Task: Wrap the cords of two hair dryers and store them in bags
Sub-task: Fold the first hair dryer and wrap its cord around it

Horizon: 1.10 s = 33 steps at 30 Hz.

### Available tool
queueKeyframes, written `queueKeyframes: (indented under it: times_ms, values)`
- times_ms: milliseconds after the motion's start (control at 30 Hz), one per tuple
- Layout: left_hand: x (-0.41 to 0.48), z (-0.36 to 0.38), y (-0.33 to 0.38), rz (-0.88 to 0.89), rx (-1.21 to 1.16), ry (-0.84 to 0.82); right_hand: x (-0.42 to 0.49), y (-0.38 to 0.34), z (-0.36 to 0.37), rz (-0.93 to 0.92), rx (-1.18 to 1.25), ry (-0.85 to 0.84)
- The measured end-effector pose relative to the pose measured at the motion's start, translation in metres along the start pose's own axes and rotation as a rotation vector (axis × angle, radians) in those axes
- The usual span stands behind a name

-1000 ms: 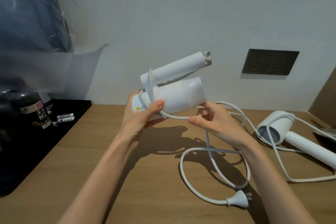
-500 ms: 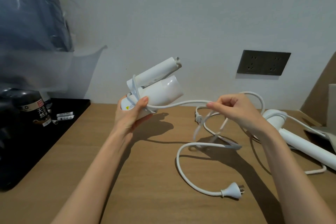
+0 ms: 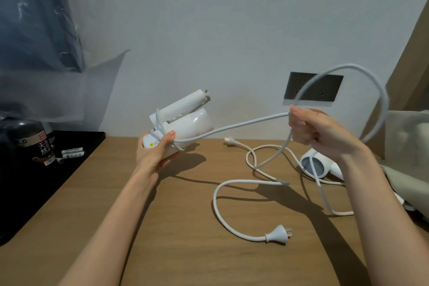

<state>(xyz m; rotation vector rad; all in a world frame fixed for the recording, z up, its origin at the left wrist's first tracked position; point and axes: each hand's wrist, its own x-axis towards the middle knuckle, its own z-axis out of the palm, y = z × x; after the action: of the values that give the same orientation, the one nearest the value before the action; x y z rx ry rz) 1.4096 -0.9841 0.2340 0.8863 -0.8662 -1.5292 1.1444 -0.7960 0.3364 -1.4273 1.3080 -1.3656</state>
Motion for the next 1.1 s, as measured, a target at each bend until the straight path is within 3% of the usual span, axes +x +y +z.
queueKeyframes:
  times_ms: [167, 333, 567, 767, 967, 1100]
  values:
    - [-0.001, 0.002, 0.001, -0.001, 0.000, 0.018, -0.004, 0.006, -0.011, 0.014, 0.263, 0.040]
    - [0.005, -0.004, 0.000, -0.022, 0.004, 0.060, -0.010, 0.009, -0.022, 0.050, 0.581, 0.327]
    - [0.007, -0.011, -0.003, -0.037, -0.001, 0.049, 0.007, 0.021, -0.009, 0.079, 0.184, 0.380]
    - [0.004, -0.006, -0.003, 0.041, 0.070, 0.036, 0.017, 0.033, 0.017, 0.132, -0.190, 0.264]
    - [-0.006, -0.002, -0.003, 0.142, 0.215, 0.072, 0.024, 0.024, 0.039, -0.205, -0.598, 0.406]
    - [-0.017, 0.006, 0.000, 0.214, 0.232, 0.044, 0.022, 0.013, 0.072, -0.335, -0.840, 0.204]
